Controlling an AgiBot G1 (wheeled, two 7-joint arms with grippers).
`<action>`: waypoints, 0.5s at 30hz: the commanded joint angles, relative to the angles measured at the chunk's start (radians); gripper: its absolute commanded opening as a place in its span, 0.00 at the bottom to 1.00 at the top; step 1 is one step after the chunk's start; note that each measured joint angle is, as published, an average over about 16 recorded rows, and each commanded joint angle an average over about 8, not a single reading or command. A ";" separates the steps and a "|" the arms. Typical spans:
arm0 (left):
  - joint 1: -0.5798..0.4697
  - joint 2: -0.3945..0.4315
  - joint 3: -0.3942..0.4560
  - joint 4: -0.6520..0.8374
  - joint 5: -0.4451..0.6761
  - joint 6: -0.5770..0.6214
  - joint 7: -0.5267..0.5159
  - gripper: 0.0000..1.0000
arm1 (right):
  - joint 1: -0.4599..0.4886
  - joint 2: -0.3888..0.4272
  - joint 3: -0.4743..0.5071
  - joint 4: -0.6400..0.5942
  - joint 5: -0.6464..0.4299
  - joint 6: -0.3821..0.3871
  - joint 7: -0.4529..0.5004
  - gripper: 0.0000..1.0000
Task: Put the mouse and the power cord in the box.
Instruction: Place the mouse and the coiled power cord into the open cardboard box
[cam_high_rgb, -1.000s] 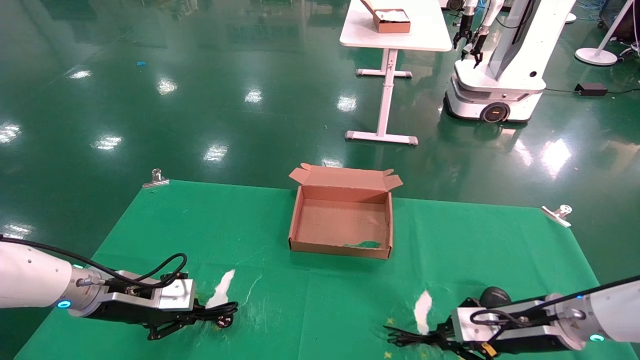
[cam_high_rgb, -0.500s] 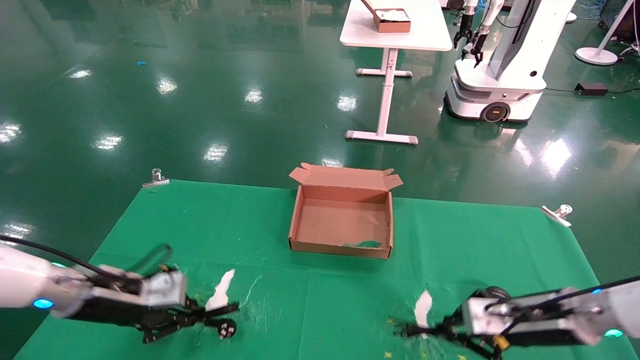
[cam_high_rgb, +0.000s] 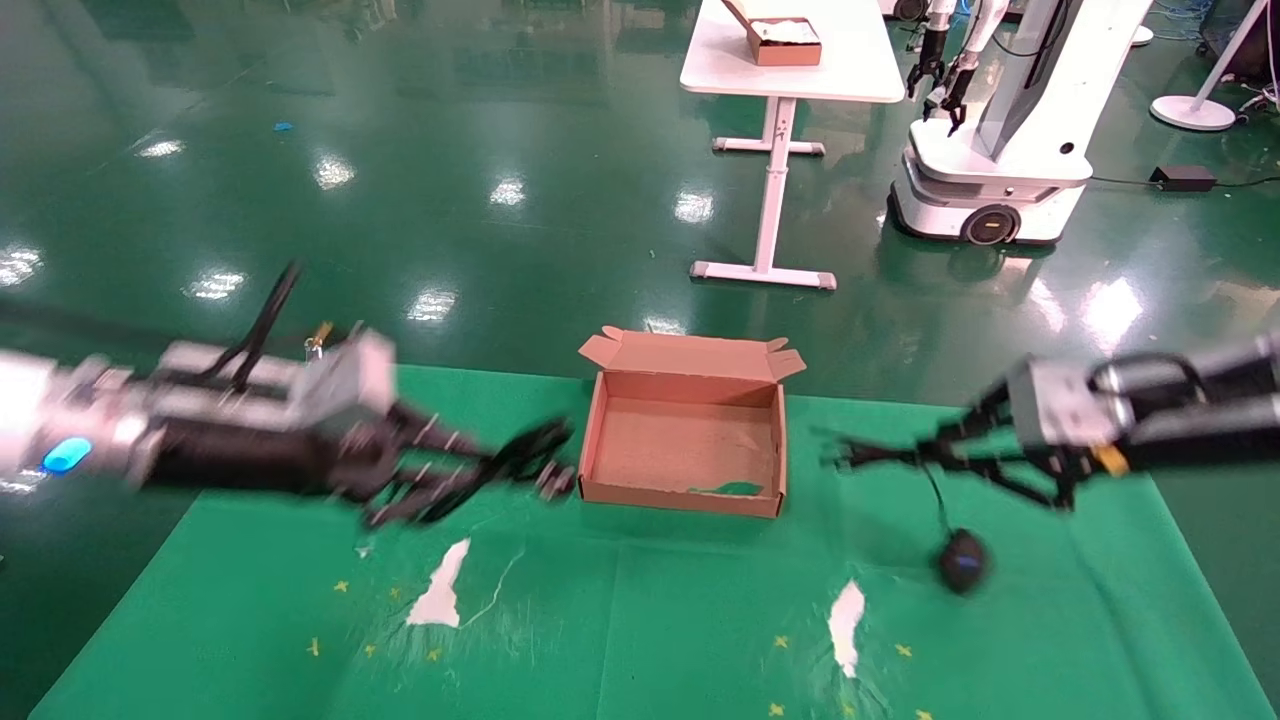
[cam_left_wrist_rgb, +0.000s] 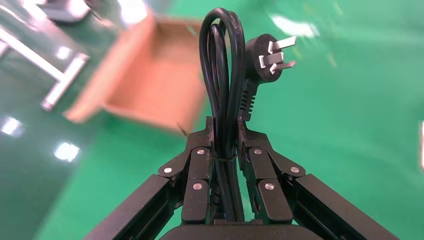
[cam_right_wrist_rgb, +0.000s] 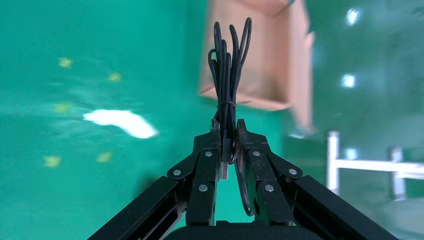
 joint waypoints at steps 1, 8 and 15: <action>-0.016 0.033 -0.017 -0.011 -0.024 -0.026 -0.053 0.00 | 0.049 -0.012 -0.012 0.033 -0.021 0.009 0.031 0.00; -0.089 0.152 -0.046 -0.049 -0.054 -0.219 -0.192 0.00 | 0.087 -0.216 -0.019 0.029 -0.042 0.215 0.046 0.00; -0.124 0.158 -0.046 -0.054 -0.044 -0.280 -0.194 0.00 | -0.018 -0.363 0.010 -0.023 -0.003 0.519 0.024 0.00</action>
